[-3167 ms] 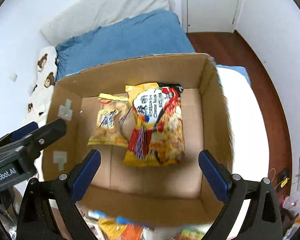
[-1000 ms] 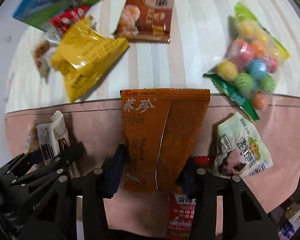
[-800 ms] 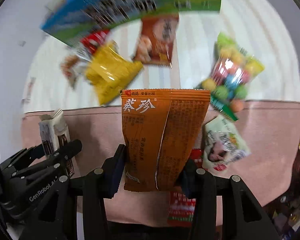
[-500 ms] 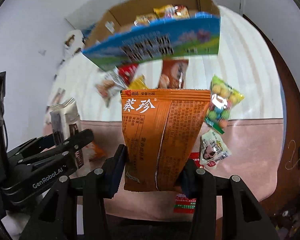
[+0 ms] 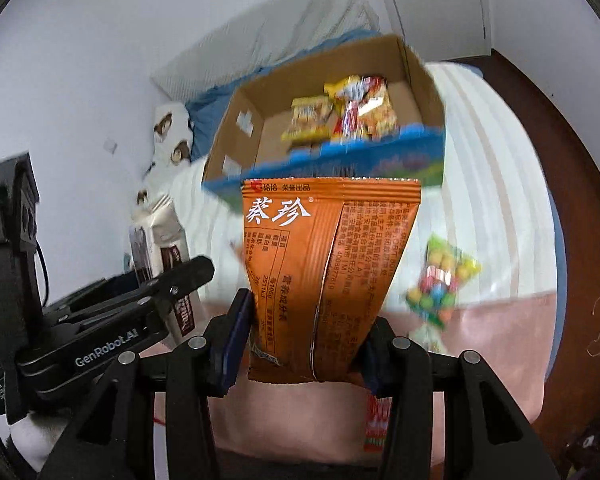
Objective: Organize snacks
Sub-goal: 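Carry both packs into the cardboard box and open both tools, then grasp the panda snack bag with the left tool while the right grasps the red spicy strip packet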
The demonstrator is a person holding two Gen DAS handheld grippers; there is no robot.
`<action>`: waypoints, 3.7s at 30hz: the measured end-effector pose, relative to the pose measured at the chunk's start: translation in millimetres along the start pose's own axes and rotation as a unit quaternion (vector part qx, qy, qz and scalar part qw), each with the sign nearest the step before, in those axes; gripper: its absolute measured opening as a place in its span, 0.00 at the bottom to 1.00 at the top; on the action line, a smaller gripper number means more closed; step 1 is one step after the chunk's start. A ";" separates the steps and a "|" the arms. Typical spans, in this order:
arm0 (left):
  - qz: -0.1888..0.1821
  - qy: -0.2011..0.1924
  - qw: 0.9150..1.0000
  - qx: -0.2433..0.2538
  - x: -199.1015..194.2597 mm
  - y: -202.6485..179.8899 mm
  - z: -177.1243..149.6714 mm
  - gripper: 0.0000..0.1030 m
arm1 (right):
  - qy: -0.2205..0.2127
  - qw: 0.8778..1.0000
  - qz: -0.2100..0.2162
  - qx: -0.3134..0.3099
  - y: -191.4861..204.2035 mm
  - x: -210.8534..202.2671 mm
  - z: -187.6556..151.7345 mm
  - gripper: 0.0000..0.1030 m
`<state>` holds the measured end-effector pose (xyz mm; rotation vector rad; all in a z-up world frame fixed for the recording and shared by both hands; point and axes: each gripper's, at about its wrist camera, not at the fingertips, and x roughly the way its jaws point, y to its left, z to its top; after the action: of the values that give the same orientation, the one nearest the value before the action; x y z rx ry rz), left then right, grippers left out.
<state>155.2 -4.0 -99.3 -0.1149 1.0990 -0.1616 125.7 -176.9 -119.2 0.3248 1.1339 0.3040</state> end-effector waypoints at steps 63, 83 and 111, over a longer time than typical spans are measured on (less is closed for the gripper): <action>0.032 0.024 0.999 -0.006 36.0 59.4 139.5 0.82 | 0.003 0.995 -0.094 -0.018 26.5 82.4 153.3 0.96; 0.027 0.215 0.944 -0.250 117.8 189.3 -120.0 0.81 | 0.165 0.973 -0.073 0.147 -70.3 113.6 -106.9 0.96; 0.073 0.235 0.967 -0.061 189.8 53.4 -151.6 0.50 | 0.207 0.974 -0.076 0.046 -44.0 185.0 -135.8 0.60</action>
<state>108.2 11.0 -343.0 -0.1082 1.5868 0.0160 76.8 -130.4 -342.9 0.2611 1.5783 0.1869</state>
